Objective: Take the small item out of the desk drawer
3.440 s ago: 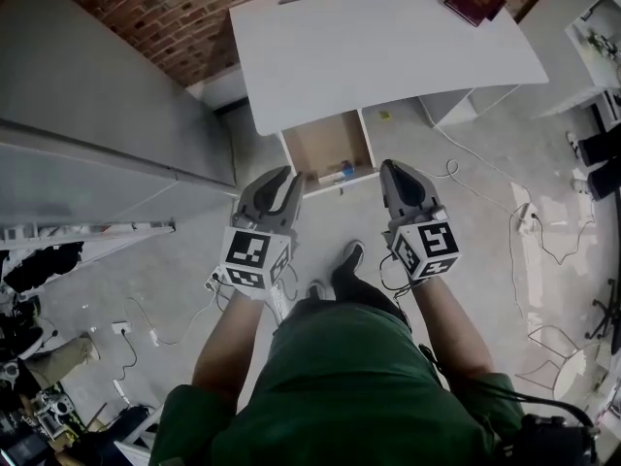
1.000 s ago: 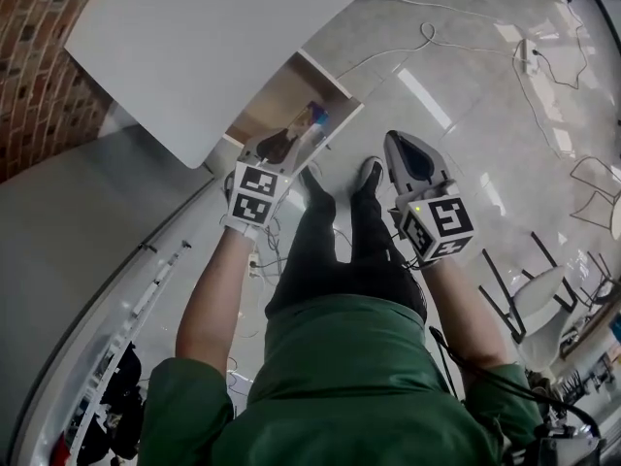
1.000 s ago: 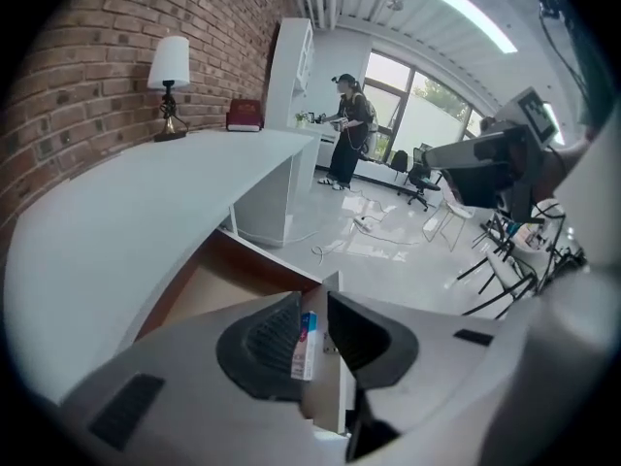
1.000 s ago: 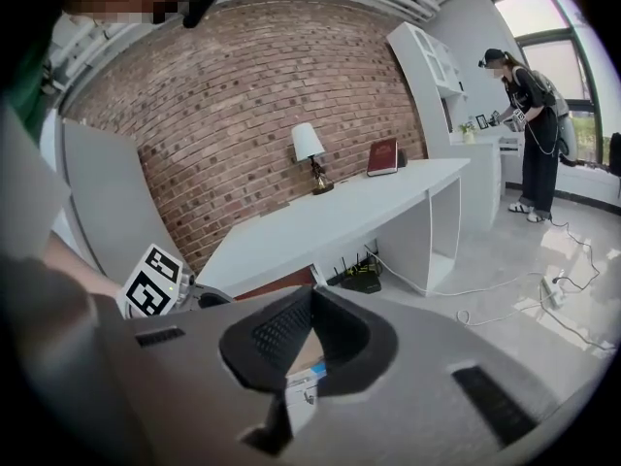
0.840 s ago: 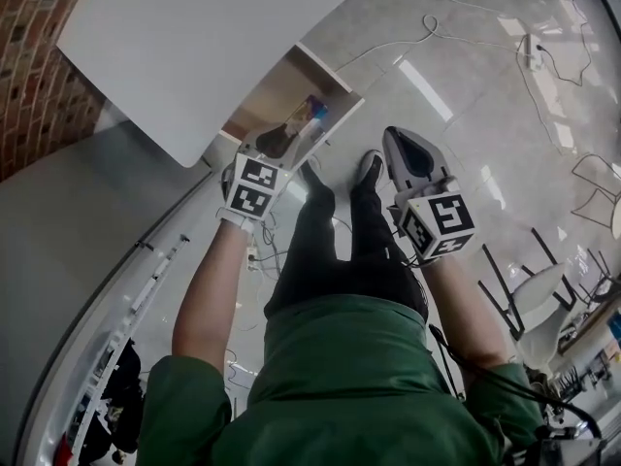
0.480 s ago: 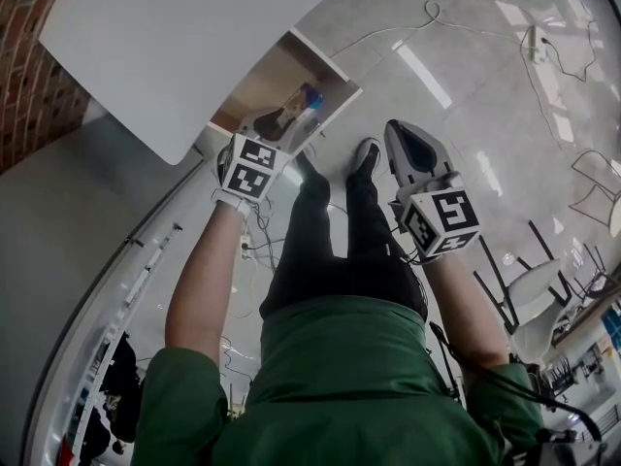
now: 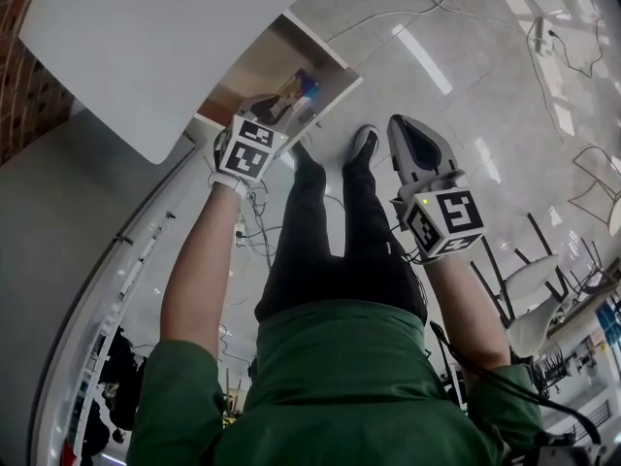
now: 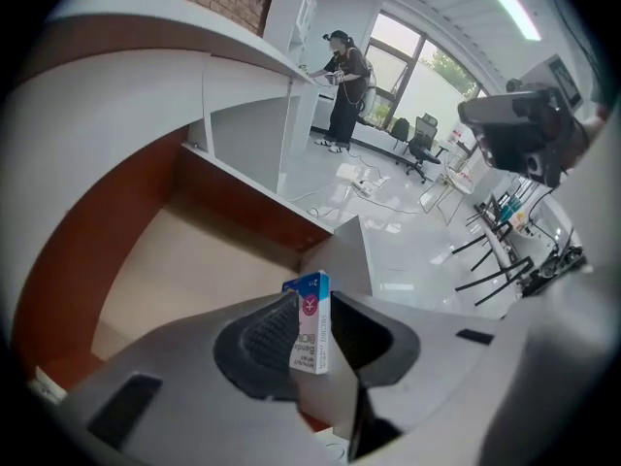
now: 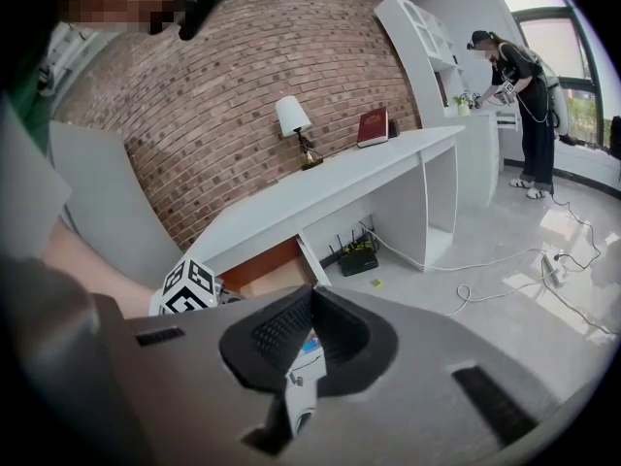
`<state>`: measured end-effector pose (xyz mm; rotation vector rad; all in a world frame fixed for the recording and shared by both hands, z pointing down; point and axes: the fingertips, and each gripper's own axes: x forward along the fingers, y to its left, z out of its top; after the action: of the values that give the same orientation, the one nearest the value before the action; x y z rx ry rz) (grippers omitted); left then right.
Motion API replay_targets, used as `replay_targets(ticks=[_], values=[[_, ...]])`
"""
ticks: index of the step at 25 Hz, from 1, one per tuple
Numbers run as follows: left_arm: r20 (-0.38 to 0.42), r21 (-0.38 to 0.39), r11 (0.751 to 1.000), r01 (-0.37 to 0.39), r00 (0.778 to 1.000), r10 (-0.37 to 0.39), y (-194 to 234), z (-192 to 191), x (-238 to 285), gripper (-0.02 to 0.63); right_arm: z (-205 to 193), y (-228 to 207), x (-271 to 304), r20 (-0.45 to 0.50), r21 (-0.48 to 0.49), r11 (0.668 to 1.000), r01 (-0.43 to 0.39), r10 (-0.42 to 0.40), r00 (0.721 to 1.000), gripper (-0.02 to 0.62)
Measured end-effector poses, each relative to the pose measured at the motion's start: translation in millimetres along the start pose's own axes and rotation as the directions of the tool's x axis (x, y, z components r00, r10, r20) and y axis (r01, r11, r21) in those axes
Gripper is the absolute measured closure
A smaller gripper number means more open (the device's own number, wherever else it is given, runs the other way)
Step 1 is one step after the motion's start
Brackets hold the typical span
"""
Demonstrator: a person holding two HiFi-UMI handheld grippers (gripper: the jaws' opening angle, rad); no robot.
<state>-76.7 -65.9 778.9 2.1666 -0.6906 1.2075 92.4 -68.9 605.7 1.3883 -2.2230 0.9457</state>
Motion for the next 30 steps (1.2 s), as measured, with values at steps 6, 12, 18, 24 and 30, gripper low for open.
replay_targets(ticks=[6, 12, 18, 24, 30], values=[[-0.05, -0.008, 1.0, 0.016, 0.999, -0.016, 2.3, -15.2, 22.6, 0.509, -9.2, -0.5, 8.7, -0.011, 0.019, 1.0, -0.006, 0.006, 1.0, 0.592], [-0.123, 0.018, 0.998, 0.054, 0.991, -0.052, -2.2, -27.6, 42.1, 0.508, -18.7, -2.9, 11.6, -0.038, 0.036, 0.999, -0.008, 0.009, 0.999, 0.592], [-0.169, 0.035, 0.995, 0.09, 0.982, -0.083, -2.1, -42.3, 55.4, 0.501, -25.3, -6.1, 18.1, -0.054, 0.034, 0.999, -0.016, 0.018, 0.998, 0.592], [-0.2, 0.057, 0.989, 0.135, 0.972, -0.121, -6.3, -52.9, 69.2, 0.494, -32.4, -5.1, 23.7, -0.064, 0.045, 0.999, -0.02, 0.023, 0.998, 0.592], [-0.249, 0.095, 0.976, 0.198, 0.954, -0.169, -9.7, -53.8, 73.0, 0.486, -39.9, 0.5, 20.9, -0.081, 0.054, 0.998, -0.033, 0.037, 0.996, 0.592]])
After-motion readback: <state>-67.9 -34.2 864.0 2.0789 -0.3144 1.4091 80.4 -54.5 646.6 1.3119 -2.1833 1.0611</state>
